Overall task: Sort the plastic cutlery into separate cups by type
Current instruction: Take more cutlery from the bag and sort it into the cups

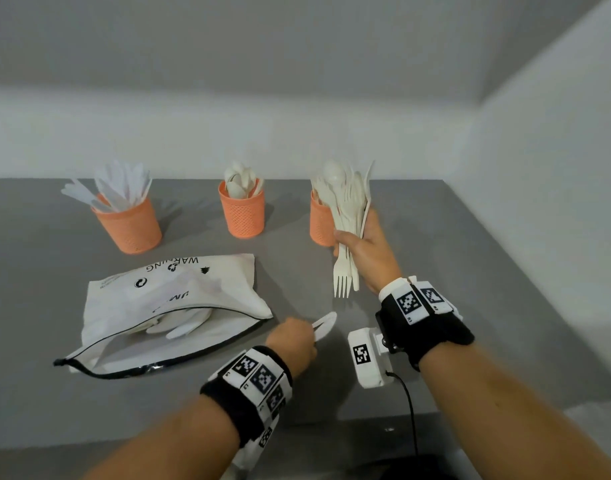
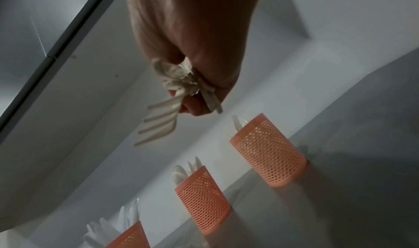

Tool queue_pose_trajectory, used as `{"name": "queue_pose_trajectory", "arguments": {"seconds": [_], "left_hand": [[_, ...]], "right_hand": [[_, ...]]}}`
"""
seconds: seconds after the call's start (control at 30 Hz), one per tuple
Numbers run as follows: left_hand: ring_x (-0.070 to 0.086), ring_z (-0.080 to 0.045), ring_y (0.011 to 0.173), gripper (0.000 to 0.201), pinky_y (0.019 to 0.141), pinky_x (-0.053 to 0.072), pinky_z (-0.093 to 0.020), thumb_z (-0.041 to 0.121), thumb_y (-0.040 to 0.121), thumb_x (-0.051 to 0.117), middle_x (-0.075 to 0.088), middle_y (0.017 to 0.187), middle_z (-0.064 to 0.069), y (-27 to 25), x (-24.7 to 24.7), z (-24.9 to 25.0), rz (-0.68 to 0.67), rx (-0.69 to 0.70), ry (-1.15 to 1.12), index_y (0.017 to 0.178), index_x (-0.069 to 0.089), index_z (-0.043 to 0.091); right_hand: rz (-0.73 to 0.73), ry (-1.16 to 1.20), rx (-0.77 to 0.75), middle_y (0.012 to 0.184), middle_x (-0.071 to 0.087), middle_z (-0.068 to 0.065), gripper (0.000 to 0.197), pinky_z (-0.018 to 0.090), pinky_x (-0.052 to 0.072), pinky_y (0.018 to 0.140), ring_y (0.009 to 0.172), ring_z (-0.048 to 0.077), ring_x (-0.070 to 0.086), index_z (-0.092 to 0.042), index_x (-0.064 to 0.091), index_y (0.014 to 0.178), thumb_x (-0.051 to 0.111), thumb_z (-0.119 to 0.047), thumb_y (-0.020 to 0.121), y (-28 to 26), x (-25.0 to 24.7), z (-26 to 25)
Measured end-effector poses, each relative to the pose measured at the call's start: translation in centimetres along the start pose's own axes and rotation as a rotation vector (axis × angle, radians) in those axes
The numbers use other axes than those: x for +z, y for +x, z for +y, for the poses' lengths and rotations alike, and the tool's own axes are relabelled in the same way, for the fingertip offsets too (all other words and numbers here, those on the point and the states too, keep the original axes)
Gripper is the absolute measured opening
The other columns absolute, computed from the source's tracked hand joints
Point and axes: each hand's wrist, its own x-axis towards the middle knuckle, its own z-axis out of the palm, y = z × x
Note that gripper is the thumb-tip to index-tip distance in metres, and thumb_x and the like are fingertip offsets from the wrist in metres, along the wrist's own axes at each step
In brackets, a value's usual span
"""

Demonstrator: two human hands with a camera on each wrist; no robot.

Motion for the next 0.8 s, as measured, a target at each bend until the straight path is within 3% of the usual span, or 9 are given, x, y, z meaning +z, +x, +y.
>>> {"name": "queue_pose_trajectory", "arguments": {"seconds": [0.07,0.13,0.23,0.3,0.37,0.43,0.5,0.63,0.8], "left_hand": [[0.056,-0.031,0.115,0.03,0.093,0.044,-0.033,0.008,0.094,0.041,0.055,0.126,-0.019,-0.3,-0.2,-0.3,0.004,0.004,-0.001,0.121,0.049,-0.004],[0.054,-0.031,0.116,0.029,0.091,0.043,-0.031,0.005,0.095,0.039,0.053,0.127,-0.02,-1.0,-1.2,-0.8,0.019,0.003,-0.044,0.121,0.045,-0.006],[0.054,-0.031,0.113,0.027,0.074,0.036,-0.021,0.007,0.095,0.038,0.054,0.124,-0.02,-2.9,-5.1,-2.2,0.066,0.04,-0.154,0.116,0.048,-0.007],[0.055,-0.032,0.107,0.022,0.066,0.033,-0.021,0.009,0.093,0.04,0.058,0.116,-0.019,-4.4,-8.5,-3.6,0.128,0.046,-0.246,0.107,0.053,-0.004],[0.057,-0.033,0.09,0.013,0.066,0.038,-0.028,0.008,0.092,0.04,0.06,0.096,-0.017,-5.6,-11.9,-5.4,0.187,0.048,-0.389,0.087,0.052,0.005],[0.051,-0.025,0.068,0.02,0.064,0.042,-0.03,0.01,0.093,0.043,0.053,0.076,-0.009,-6.0,-15.0,-7.7,0.247,0.056,-0.649,0.074,0.048,0.011],[0.049,-0.022,0.07,0.021,0.07,0.043,-0.034,0.016,0.094,0.046,0.056,0.075,-0.005,-5.2,-18.0,-10.8,0.364,0.097,-0.841,0.075,0.053,0.014],[0.048,-0.016,0.071,0.019,0.068,0.04,-0.03,0.013,0.098,0.037,0.057,0.074,0.001,-2.9,-22.8,-17.6,0.617,0.167,-1.045,0.083,0.047,0.02],[0.058,-0.011,0.073,0.025,0.074,0.048,-0.028,0.004,0.097,0.031,0.06,0.078,0.002,1.4,-23.5,-24.0,0.978,0.106,-1.015,0.085,0.042,0.022]], "right_hand": [[-0.029,-0.006,-0.019,0.099,0.056,0.008,0.063,0.028,0.051,0.057,0.062,0.027,0.053,-0.019,0.029,0.137,0.048,0.01,0.085,0.2,0.2,-0.6],[-0.061,-0.033,-0.07,0.107,0.052,0.023,0.061,0.016,0.05,0.056,0.076,0.044,0.05,-0.013,0.028,0.137,0.046,0.013,0.085,0.2,0.5,-1.2],[-0.071,-0.028,-0.115,0.132,0.041,0.021,0.056,0.009,0.05,0.057,0.089,0.033,0.054,-0.02,0.037,0.129,0.05,0.011,0.084,1.2,1.5,-1.7],[-0.055,-0.004,-0.115,0.134,0.039,0.019,0.053,0.012,0.049,0.055,0.085,0.024,0.055,-0.03,0.044,0.12,0.058,0.0,0.078,1.9,2.6,-2.1],[-0.053,0.02,-0.096,0.123,0.042,0.024,0.053,0.025,0.051,0.054,0.079,0.028,0.055,-0.03,0.049,0.119,0.063,-0.013,0.07,2.9,3.9,-2.3],[-0.073,0.038,-0.096,0.106,0.052,0.008,0.054,0.034,0.049,0.06,0.072,0.022,0.054,-0.023,0.046,0.124,0.062,-0.008,0.074,3.4,5.5,-2.6],[-0.142,0.031,-0.111,0.103,0.057,-0.002,0.057,0.039,0.048,0.075,0.083,0.02,0.056,-0.023,0.043,0.128,0.06,-0.006,0.076,3.7,7.3,-2.9],[-0.239,0.026,-0.116,0.13,0.054,0.001,0.062,0.037,0.042,0.101,0.119,0.018,0.052,-0.019,0.036,0.137,0.056,0.004,0.083,4.5,10.6,-3.1],[-0.272,0.037,-0.104,0.132,0.053,-0.002,0.062,0.038,0.042,0.103,0.121,0.015,0.051,-0.035,0.036,0.127,0.054,0.006,0.084,6.5,13.7,-2.8]]}}
